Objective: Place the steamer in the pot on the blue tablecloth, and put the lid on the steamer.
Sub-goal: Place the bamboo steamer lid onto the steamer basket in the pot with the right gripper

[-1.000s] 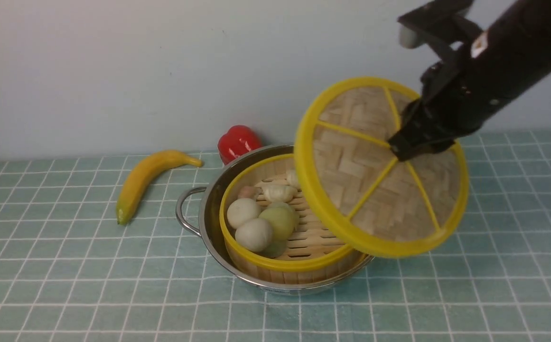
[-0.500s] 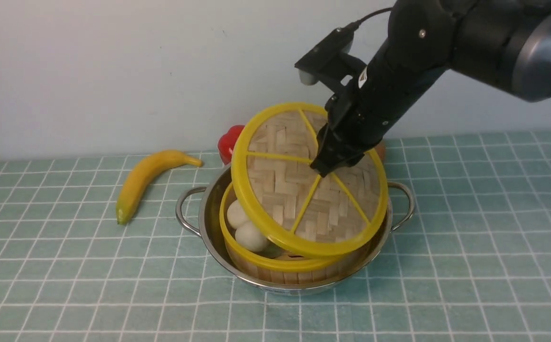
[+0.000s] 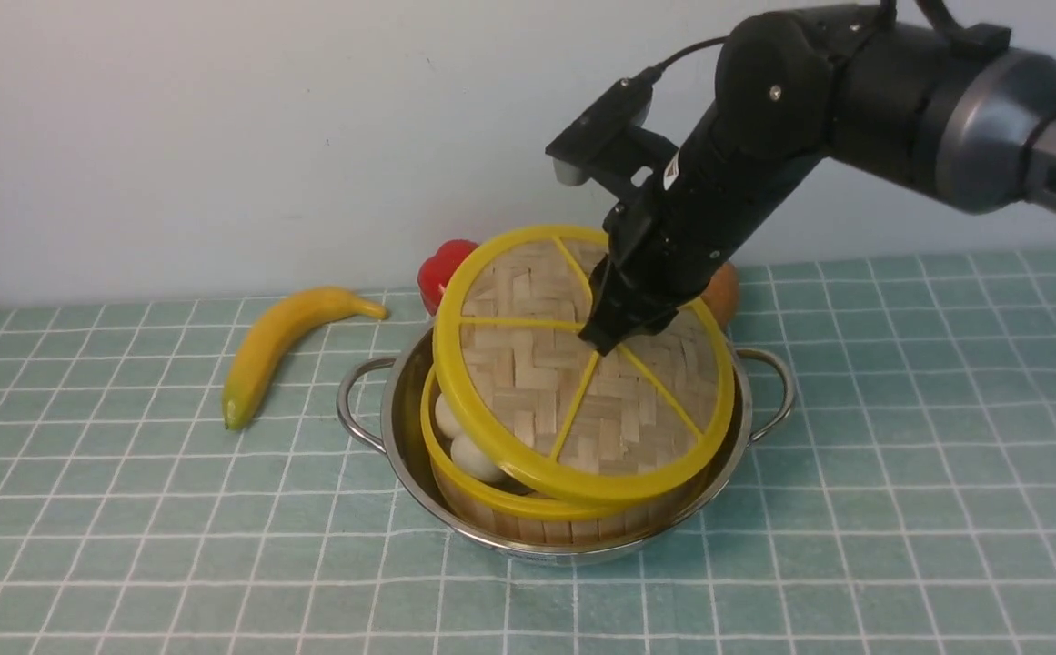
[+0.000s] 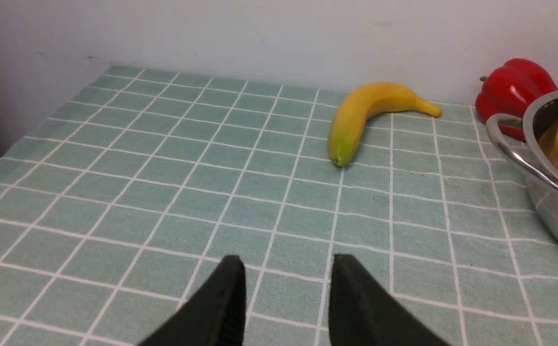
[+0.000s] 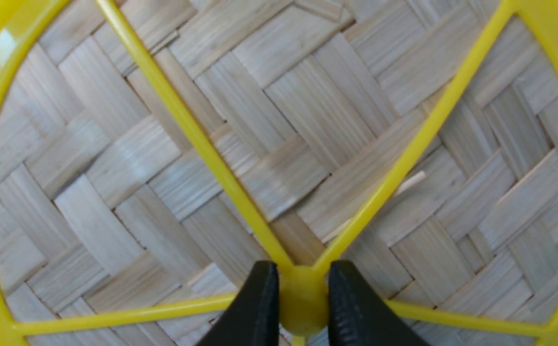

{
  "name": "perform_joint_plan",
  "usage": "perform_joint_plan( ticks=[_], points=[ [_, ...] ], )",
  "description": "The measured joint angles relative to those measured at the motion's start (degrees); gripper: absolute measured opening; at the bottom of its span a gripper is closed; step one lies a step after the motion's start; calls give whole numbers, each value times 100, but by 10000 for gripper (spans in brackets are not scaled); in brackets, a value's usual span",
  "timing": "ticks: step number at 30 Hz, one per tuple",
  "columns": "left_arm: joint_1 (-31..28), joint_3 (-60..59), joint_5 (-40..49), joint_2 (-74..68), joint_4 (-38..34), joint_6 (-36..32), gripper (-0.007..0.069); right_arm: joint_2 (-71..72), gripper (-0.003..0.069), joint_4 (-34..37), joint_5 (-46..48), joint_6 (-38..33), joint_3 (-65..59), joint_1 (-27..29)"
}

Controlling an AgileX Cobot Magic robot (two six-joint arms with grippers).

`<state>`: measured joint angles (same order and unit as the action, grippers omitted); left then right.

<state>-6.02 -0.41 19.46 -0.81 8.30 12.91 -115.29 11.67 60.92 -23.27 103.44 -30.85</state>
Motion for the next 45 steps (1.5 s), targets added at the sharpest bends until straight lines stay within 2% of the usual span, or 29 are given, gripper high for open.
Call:
perform_joint_plan(
  ticks=[17,26,31,45],
  points=[
    [0,0,0,0,0,0,243,-102,143,167,-258,-273,2,0],
    [0,0,0,0,0,0,243,-293,143,299,-360,-668,2,-10],
    [0,0,0,0,0,0,243,-402,143,293,-393,-960,8,-137],
    [0,0,0,0,0,0,243,-502,143,45,-547,-1040,302,-218]
  ],
)
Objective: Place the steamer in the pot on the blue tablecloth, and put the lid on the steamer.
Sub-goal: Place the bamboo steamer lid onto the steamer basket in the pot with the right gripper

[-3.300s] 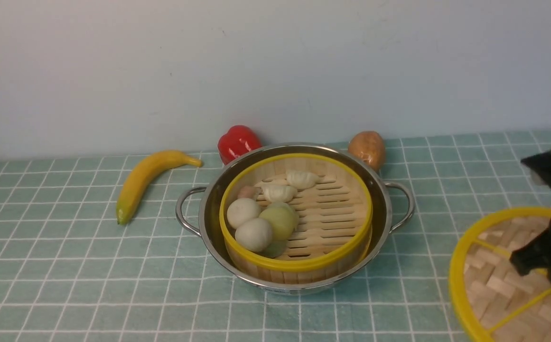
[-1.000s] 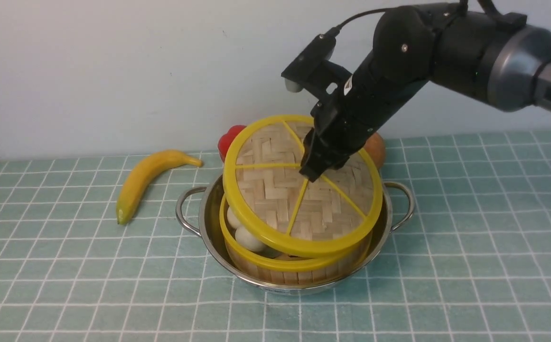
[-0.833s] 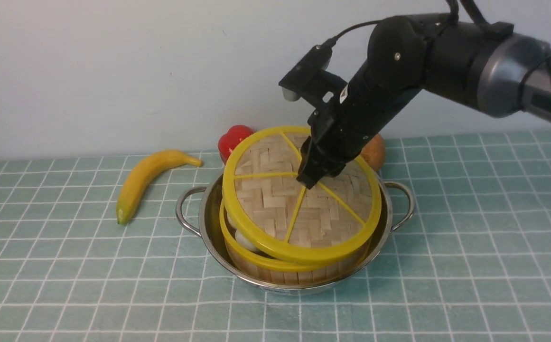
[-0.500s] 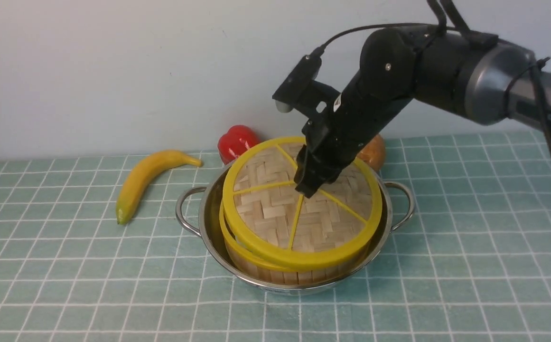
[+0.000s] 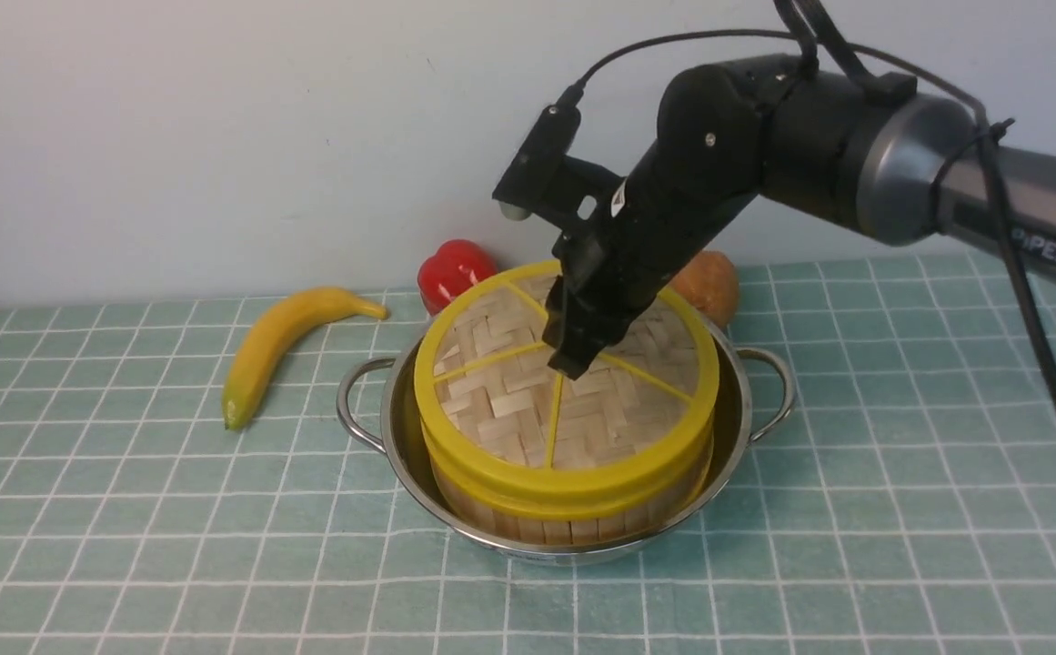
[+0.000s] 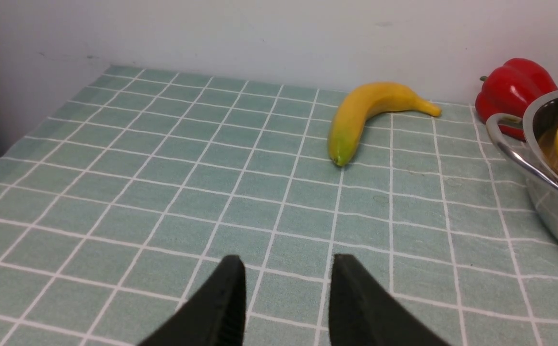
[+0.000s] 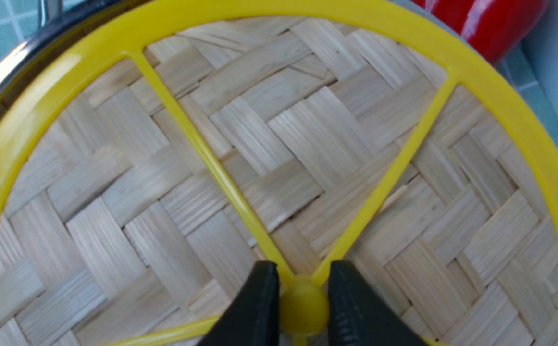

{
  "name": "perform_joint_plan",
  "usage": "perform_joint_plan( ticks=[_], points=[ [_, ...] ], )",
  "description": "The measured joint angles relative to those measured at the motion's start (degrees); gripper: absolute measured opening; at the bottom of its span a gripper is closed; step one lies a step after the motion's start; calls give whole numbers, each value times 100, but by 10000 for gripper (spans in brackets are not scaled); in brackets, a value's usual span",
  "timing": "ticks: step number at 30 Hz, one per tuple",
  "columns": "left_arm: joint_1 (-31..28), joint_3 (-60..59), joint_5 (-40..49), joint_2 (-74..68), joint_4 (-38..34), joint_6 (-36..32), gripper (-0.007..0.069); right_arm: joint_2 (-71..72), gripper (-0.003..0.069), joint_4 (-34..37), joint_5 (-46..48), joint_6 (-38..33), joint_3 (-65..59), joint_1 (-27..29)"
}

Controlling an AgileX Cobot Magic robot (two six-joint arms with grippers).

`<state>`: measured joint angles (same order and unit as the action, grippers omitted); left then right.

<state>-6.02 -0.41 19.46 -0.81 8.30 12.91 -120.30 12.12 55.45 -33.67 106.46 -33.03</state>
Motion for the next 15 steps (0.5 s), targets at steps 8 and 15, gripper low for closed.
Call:
perform_joint_plan(
  ticks=[8,15],
  points=[
    [0,0,0,0,0,0,243,0,143,29,53,7,17,0],
    [0,0,0,0,0,0,243,-172,143,35,61,11,41,0]
  ],
)
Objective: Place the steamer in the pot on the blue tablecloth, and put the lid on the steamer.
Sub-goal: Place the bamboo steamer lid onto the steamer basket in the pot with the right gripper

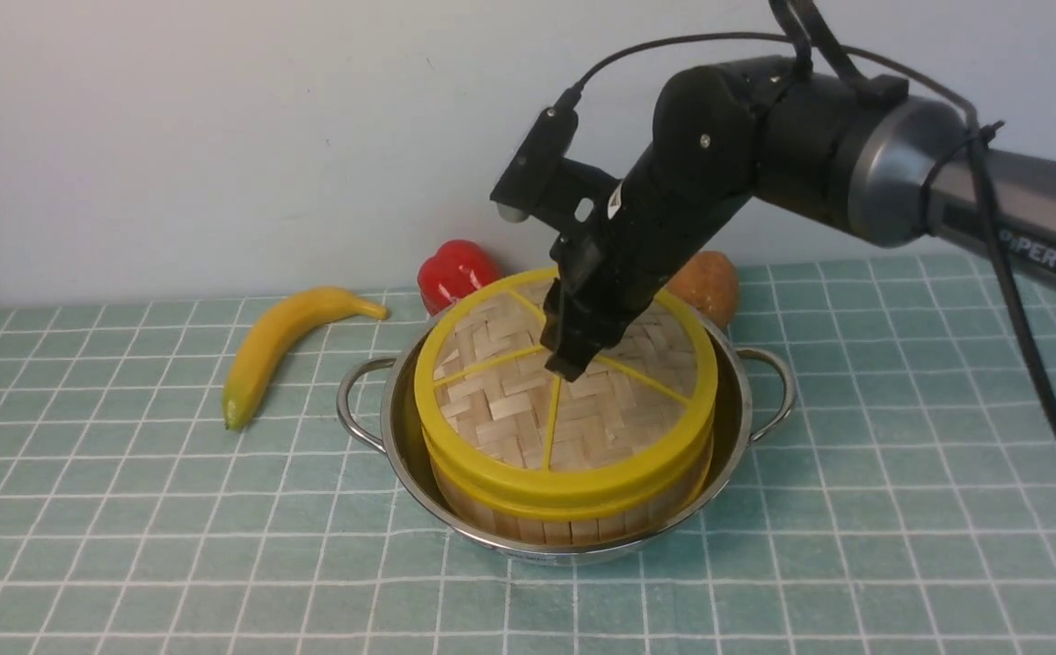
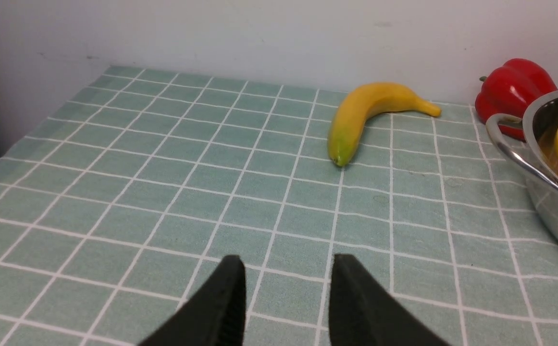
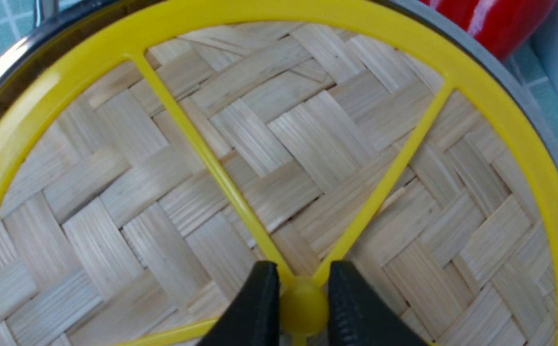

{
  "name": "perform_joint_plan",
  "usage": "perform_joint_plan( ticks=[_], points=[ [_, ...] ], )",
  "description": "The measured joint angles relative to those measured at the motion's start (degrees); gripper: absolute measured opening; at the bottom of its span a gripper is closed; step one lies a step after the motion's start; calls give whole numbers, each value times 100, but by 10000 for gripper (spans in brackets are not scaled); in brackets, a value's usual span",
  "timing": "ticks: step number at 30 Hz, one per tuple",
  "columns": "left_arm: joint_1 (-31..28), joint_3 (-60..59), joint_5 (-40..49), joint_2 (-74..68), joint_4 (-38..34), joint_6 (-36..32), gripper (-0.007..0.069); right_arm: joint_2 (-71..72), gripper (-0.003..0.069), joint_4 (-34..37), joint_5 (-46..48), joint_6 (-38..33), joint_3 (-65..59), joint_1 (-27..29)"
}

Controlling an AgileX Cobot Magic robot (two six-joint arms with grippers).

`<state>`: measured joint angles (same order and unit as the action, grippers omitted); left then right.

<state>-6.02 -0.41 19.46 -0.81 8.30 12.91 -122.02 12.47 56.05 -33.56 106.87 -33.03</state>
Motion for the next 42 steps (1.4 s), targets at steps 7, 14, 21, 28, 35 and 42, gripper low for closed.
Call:
perform_joint_plan(
  ticks=[7,14,21,28,35,42],
  points=[
    [0,0,0,0,0,0,243,-71,143,28,-43,-6,23,0],
    [0,0,0,0,0,0,243,-95,143,28,-7,-18,57,0],
    [0,0,0,0,0,0,243,-95,203,28,56,-86,62,0],
    [0,0,0,0,0,0,243,-86,579,23,249,104,62,0],
    [0,0,0,0,0,0,243,450,632,-23,137,422,56,0],
    [0,0,0,0,0,0,243,1695,284,-518,-197,1332,56,0]
  ],
)
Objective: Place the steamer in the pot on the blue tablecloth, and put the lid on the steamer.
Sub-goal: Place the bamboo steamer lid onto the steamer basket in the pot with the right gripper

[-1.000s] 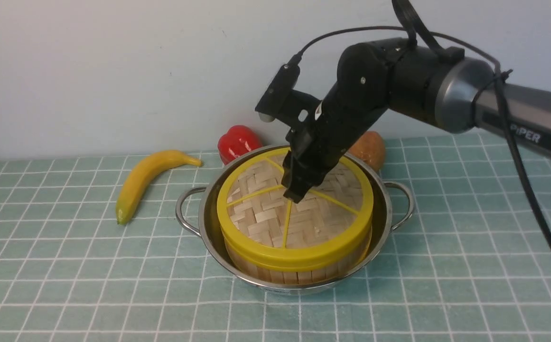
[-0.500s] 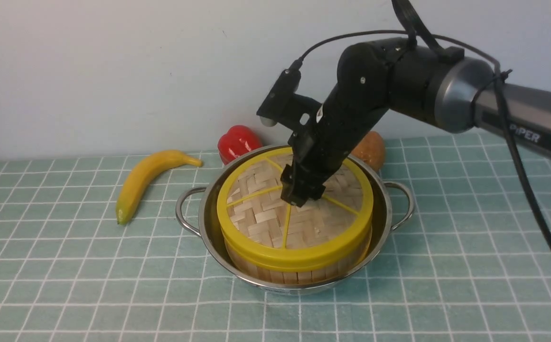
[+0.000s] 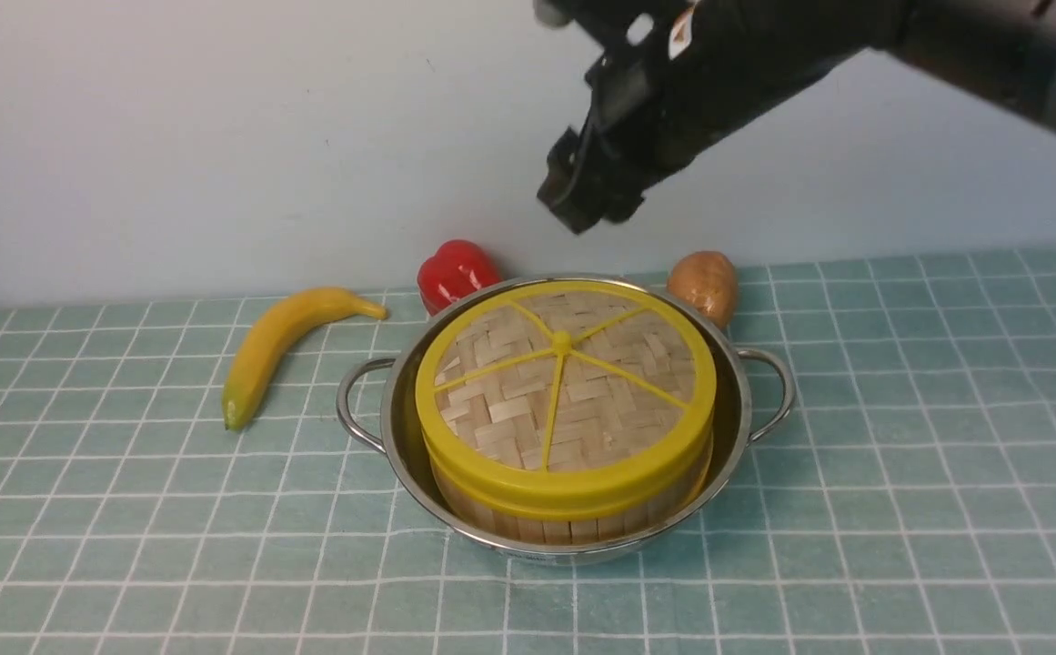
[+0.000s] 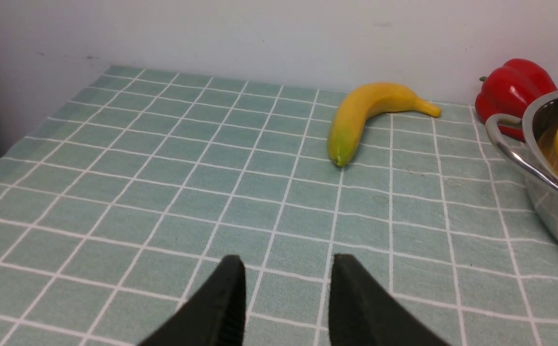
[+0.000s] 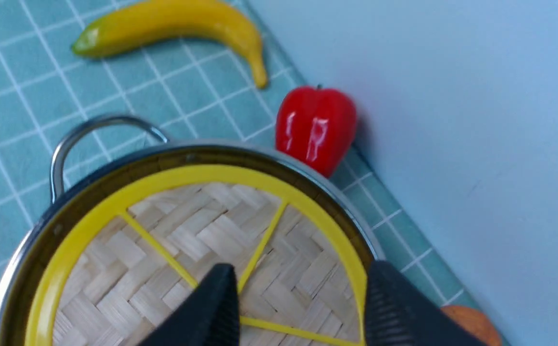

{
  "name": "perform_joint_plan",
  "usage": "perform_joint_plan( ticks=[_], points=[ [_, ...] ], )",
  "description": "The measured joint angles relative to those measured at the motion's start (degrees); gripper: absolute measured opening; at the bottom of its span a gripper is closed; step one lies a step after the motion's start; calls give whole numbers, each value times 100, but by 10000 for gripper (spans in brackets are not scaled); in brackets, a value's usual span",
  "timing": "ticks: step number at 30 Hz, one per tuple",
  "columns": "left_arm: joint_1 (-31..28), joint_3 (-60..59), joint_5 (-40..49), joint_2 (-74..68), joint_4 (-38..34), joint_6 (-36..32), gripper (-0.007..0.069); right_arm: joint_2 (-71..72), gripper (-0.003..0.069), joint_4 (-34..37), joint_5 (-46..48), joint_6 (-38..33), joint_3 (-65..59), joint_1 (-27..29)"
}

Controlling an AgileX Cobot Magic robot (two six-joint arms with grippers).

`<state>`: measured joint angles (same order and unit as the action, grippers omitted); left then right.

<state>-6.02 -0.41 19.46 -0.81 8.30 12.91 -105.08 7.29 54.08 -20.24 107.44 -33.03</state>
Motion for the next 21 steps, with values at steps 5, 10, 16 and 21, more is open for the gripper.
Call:
perform_joint_plan(
  ticks=[5,10,16,21],
  points=[
    [0,0,0,0,0,0,243,235,70,6,250,87,5,0],
    [0,0,0,0,0,0,243,-16,-14,102,818,28,5,0],
    [0,0,0,0,0,0,243,-948,-13,652,956,-422,-5,-11],
    [0,0,0,0,0,0,243,-1412,-8,700,798,-553,-4,-11]
  ],
)
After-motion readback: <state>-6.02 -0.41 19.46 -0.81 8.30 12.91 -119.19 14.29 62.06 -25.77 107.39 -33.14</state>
